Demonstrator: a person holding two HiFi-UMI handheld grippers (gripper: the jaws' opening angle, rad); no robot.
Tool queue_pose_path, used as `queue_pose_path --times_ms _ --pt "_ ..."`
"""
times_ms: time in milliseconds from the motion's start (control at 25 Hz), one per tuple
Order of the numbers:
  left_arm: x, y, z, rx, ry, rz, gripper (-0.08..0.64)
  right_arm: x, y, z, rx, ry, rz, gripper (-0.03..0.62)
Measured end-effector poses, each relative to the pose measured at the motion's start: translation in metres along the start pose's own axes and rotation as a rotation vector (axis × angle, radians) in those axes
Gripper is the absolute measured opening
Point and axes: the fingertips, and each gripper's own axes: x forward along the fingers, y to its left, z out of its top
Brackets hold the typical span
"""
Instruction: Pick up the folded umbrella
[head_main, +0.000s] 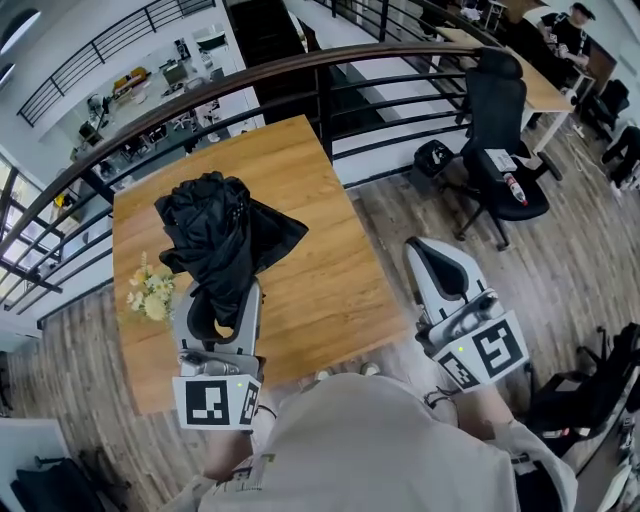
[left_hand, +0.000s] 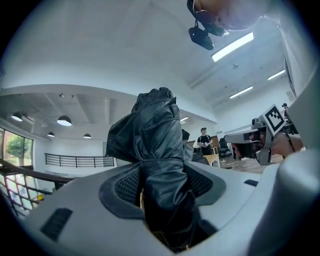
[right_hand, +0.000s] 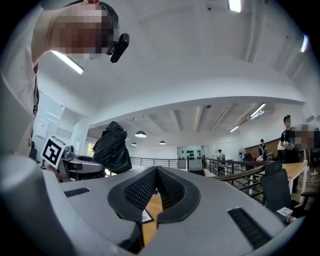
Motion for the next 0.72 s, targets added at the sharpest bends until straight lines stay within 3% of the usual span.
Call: queue_pose_path --times_ms 720 --pt "0.000 -0.002 0.004 0.008 0.011 0.011 0.256 0.013 0.002 -0.003 -0.010 0.014 0.056 0.028"
